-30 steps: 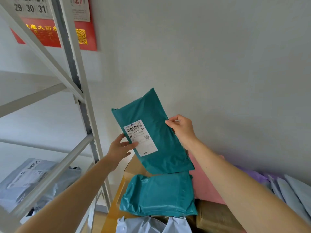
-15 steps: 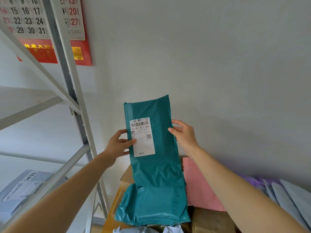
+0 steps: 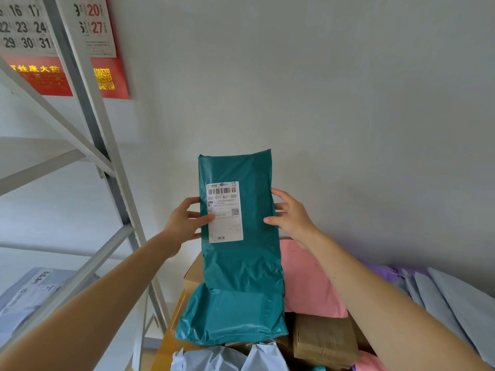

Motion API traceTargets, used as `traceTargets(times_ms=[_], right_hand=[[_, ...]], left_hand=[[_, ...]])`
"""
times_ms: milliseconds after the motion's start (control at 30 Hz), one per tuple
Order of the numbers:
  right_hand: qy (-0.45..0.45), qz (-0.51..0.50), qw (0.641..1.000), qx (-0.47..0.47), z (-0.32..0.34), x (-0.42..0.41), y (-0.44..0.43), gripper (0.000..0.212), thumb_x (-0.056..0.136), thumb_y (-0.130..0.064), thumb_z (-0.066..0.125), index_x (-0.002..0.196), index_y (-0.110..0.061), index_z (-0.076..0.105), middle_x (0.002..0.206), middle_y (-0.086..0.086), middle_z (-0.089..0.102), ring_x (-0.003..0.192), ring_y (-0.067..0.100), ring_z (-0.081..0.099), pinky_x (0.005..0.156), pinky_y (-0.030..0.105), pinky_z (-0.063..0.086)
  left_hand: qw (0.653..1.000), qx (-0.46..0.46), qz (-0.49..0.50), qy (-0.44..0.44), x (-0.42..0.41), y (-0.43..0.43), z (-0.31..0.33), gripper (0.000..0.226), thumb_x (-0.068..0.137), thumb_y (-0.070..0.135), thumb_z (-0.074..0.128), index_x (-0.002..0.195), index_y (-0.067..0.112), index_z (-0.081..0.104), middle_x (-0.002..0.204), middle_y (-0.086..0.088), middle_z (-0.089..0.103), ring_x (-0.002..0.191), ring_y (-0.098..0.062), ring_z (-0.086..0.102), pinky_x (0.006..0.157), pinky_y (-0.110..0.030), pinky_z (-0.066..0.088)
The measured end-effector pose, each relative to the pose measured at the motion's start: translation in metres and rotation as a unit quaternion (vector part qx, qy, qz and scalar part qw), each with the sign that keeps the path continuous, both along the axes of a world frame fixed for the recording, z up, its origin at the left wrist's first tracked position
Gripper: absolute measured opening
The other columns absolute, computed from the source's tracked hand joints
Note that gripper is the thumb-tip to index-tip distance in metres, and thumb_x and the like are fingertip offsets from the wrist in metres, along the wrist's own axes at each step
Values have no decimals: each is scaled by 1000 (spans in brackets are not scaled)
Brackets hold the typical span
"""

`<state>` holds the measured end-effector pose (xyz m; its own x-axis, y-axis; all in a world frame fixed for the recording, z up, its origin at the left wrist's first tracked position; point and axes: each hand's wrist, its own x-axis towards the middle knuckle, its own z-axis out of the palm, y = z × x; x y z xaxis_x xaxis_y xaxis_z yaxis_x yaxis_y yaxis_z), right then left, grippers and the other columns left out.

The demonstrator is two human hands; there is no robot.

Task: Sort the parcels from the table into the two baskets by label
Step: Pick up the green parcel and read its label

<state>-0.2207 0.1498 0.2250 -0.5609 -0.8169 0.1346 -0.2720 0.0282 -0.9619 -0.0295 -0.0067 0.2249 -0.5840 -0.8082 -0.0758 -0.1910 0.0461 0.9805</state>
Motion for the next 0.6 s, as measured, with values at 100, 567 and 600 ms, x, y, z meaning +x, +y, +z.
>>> traceTargets(times_ms=[100, 567, 600], right_hand=[[8, -14, 1000, 0, 2, 1, 9, 75, 80, 7, 71, 141, -28, 43, 117, 8, 59, 107, 23, 62, 72, 16, 53], [19, -153, 988, -15, 9, 42, 93, 78, 79, 2, 74, 141, -32, 42, 118, 10, 60, 104, 22, 64, 77, 24, 55], [20, -163, 986, -16, 10, 46, 102, 78, 80, 2, 74, 142, -32, 42, 118, 10, 60, 103, 22, 64, 77, 24, 55]], left_hand=[[1000, -7, -11, 3, -1, 6, 2, 44, 87, 15, 69, 123, 27, 47, 110, -8, 60, 103, -30, 62, 87, -53, 53], [986, -22, -163, 36, -4, 40, 14, 48, 85, 13, 72, 125, 32, 52, 106, -10, 65, 93, -22, 66, 58, -29, 58], [983, -18, -177, 39, -4, 45, 14, 49, 85, 12, 71, 125, 32, 52, 106, -10, 66, 94, -22, 66, 59, -29, 58]])
